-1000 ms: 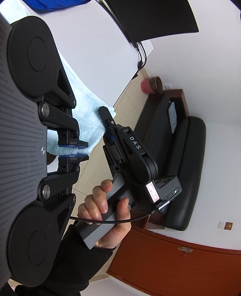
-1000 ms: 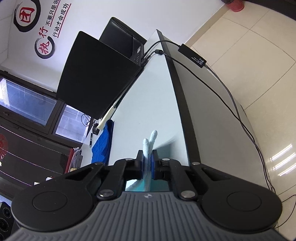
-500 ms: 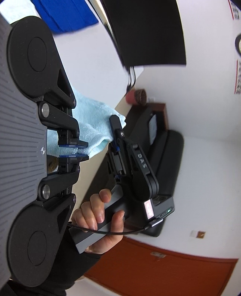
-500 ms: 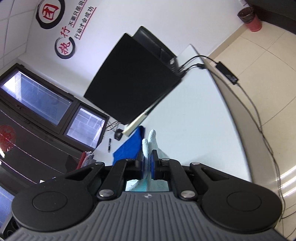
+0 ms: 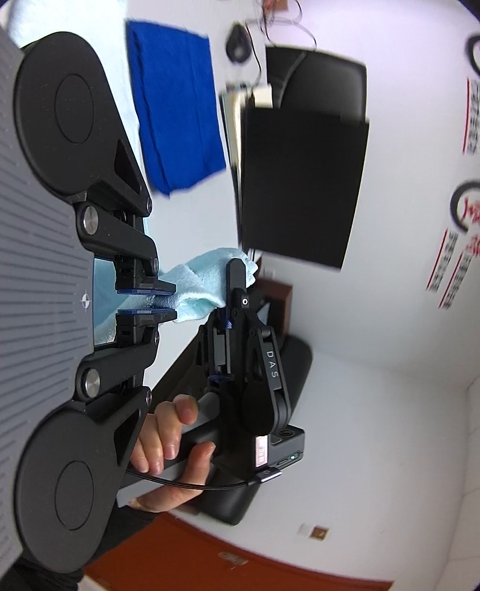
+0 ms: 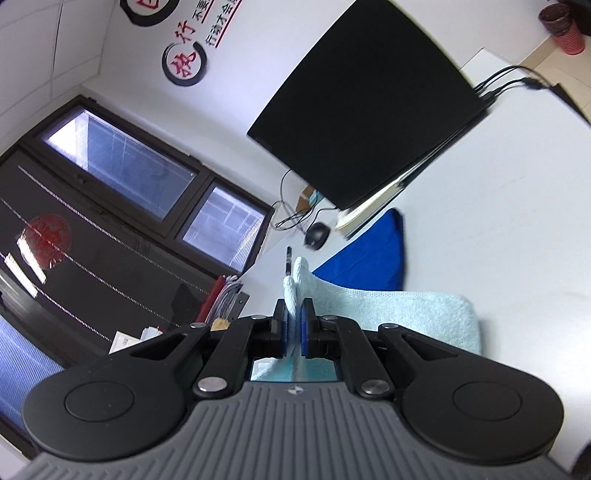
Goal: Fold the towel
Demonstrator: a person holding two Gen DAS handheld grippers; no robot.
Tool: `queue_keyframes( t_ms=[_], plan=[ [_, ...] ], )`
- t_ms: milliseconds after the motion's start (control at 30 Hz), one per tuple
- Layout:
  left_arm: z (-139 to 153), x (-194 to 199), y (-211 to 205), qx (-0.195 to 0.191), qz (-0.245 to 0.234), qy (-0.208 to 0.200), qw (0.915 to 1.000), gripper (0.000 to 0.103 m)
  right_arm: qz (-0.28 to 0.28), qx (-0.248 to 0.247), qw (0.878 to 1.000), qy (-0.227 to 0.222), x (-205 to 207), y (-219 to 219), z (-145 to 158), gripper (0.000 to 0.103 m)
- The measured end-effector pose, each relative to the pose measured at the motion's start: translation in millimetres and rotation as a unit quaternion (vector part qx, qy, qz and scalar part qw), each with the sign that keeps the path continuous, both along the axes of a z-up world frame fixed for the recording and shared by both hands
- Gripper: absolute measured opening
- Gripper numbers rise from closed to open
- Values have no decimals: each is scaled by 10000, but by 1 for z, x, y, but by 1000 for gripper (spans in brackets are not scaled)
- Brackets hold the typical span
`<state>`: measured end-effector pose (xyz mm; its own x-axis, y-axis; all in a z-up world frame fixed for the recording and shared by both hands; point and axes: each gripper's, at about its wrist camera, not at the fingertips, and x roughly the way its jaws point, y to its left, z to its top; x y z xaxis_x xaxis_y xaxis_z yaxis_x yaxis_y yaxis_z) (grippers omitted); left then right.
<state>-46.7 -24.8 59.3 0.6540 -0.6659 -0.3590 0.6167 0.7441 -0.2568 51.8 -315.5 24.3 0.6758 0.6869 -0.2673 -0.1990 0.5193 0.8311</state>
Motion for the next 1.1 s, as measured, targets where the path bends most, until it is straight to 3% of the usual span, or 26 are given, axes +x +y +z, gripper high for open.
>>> queue_keyframes(
  t_ms=[367,733,1100],
  plan=[
    [-23,7,89,-582,1070,380,9918,8,378,-453,9982,49,32,107,2,7],
    [-46,3,154,-924,1560,645,9813,8,732,-917,9928,239,55,191,-14,7],
    [-64,8,212,-1277,2213,981,9618,8,1089,-1346,9846,222,71,257,-11,7]
  ],
)
